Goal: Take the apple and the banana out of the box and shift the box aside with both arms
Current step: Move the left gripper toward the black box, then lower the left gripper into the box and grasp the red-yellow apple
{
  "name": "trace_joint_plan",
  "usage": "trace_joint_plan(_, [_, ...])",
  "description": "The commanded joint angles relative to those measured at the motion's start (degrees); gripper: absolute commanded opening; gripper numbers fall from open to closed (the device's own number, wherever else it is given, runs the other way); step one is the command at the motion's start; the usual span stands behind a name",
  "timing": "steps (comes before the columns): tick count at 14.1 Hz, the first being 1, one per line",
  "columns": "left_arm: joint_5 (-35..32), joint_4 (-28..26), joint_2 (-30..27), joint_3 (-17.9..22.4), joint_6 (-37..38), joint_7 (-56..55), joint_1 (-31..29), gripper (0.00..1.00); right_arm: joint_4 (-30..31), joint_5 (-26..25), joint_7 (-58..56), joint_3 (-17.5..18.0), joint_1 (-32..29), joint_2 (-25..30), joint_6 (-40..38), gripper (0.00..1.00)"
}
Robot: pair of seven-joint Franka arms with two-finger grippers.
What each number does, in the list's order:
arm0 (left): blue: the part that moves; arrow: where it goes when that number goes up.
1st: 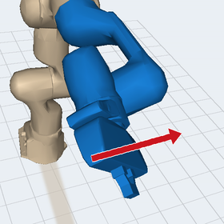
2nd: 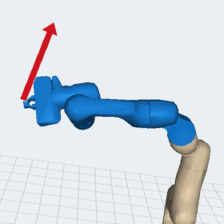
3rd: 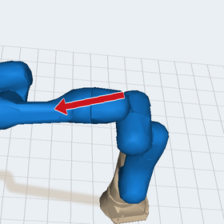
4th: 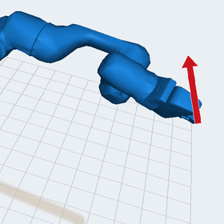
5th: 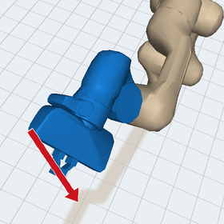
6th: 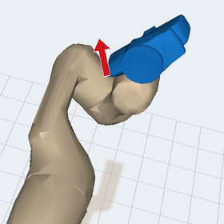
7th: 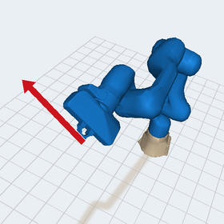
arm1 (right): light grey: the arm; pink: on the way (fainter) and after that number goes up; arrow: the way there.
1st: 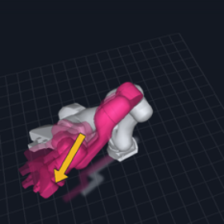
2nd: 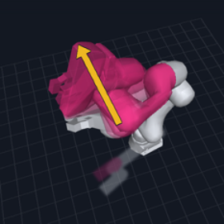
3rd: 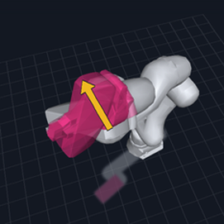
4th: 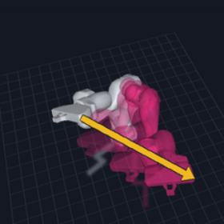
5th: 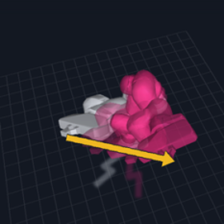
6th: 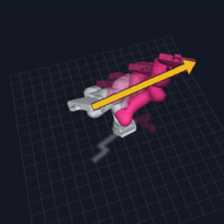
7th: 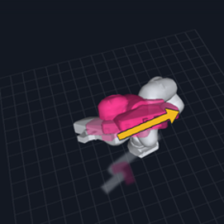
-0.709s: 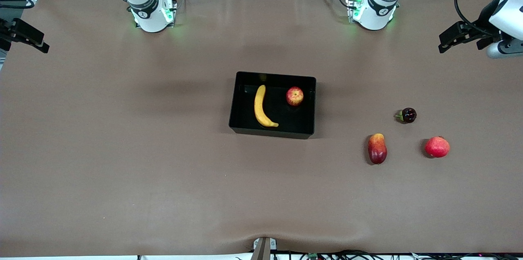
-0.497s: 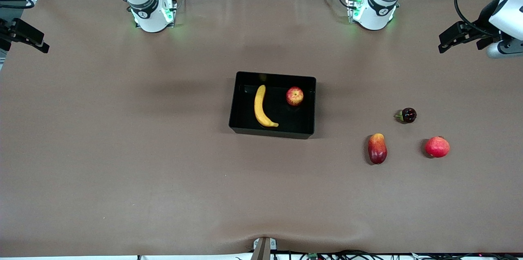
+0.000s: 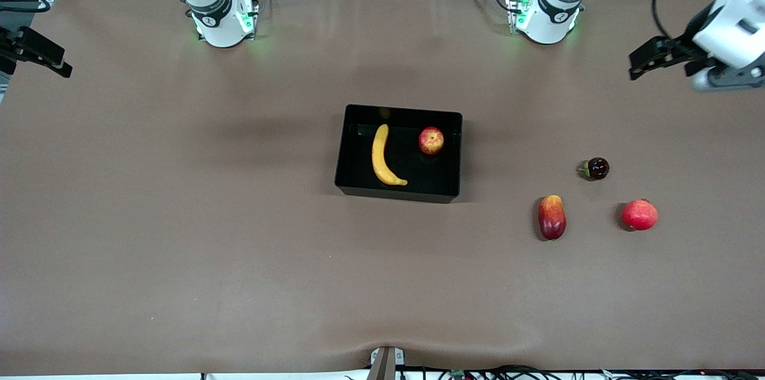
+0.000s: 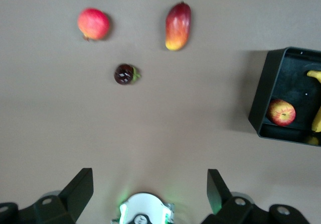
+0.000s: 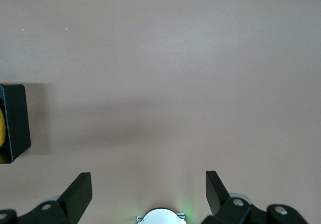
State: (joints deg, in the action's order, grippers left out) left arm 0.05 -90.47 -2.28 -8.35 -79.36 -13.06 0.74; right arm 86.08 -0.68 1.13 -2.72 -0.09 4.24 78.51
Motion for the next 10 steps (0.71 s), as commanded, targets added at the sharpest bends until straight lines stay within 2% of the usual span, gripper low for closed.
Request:
trace_joint_plan(1, [2.4, 0.2, 3.2, -4.9, -0.4, -12.5, 1.0, 1.0, -0.4, 0.9, 0.0, -0.3, 0.4, 0.4, -0.2, 1.0])
trace_joint_plan(3, [2.3, -0.3, 6.0, -10.5, -3.8, -26.0, 1.0, 1.0, -0.4, 0.9, 0.0, -0.3, 0.4, 0.4, -0.2, 1.0])
trace_joint_plan(5, [1.9, -2.1, 8.6, -14.5, -8.2, -34.7, 1.0, 1.0, -0.4, 0.9, 0.0, -0.4, 0.3, 0.4, -0.2, 1.0])
trace_joint_plan(8, [1.4, -12.9, 9.0, -18.4, -22.9, -45.2, 2.6, 1.0, -0.4, 0.9, -0.2, -0.4, 0.2, 0.4, -0.1, 1.0])
trace_joint_plan(10, [-1.4, -18.1, 9.6, -18.9, -29.9, -52.7, 4.8, 1.0, -0.4, 0.9, -0.1, -0.4, 0.3, 0.4, -0.1, 1.0])
